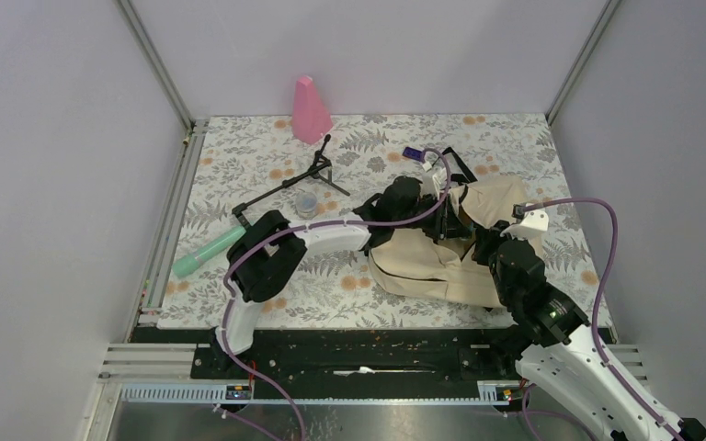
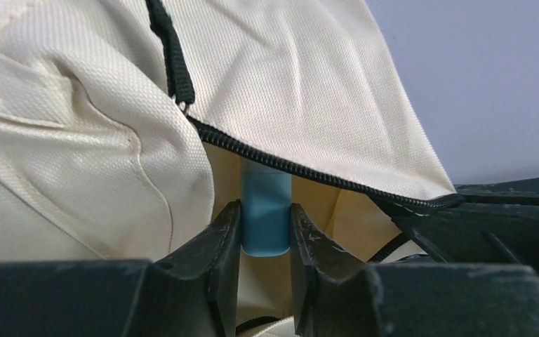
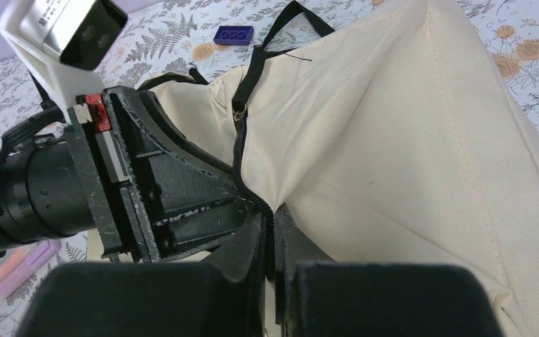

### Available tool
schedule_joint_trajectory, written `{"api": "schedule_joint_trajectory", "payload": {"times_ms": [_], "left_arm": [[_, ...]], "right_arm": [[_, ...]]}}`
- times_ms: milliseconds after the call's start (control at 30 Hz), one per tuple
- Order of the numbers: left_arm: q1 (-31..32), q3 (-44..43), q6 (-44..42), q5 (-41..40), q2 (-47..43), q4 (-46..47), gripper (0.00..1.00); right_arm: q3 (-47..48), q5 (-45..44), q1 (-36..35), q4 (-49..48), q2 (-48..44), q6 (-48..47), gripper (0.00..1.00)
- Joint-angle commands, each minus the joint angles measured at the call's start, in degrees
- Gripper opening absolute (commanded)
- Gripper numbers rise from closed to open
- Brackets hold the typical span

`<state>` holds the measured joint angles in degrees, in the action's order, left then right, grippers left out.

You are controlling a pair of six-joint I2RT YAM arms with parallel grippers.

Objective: Pack the student bag
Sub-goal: Place the stationery in the student bag.

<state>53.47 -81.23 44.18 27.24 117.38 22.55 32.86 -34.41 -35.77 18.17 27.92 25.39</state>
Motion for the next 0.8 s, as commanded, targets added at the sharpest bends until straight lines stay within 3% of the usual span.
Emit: {"api": "schedule_joint_trajectory", "payload": {"times_ms": [0, 133, 200, 367, 633, 767], "left_arm": [[1.15, -0.07, 0.94, -2.80, -0.30, 3.62, 0.15], [1.23, 2.51, -2.84, -4.22, -2.66, 1.96, 0.66], [1.20, 3.51, -5.71, -5.82, -3.99, -0.19, 0.76], [1.18, 5.87, -9.53, -7.74, -6.89, -2.31, 0.79], [0.88, 18.85, -15.91, -14.89, -18.06, 4.20, 0.80], [0.71, 24.54, -20.28, -19.37, -25.81, 3.07, 0.82]], "right_arm": [[0.24, -0.59, 0.06, -3.69, -0.76, 0.93, 0.00], [0.16, -1.19, 0.00, -3.72, -0.65, 1.08, 0.00], [0.09, -1.50, 0.00, -3.73, -0.72, 1.07, 0.00], [0.20, -2.20, 0.06, -4.04, -0.81, 0.46, 0.00], [0.12, -2.34, 0.02, -4.11, -1.20, 0.35, 0.00], [0.26, -2.35, 0.05, -4.11, -1.29, 0.20, 0.00]]}}
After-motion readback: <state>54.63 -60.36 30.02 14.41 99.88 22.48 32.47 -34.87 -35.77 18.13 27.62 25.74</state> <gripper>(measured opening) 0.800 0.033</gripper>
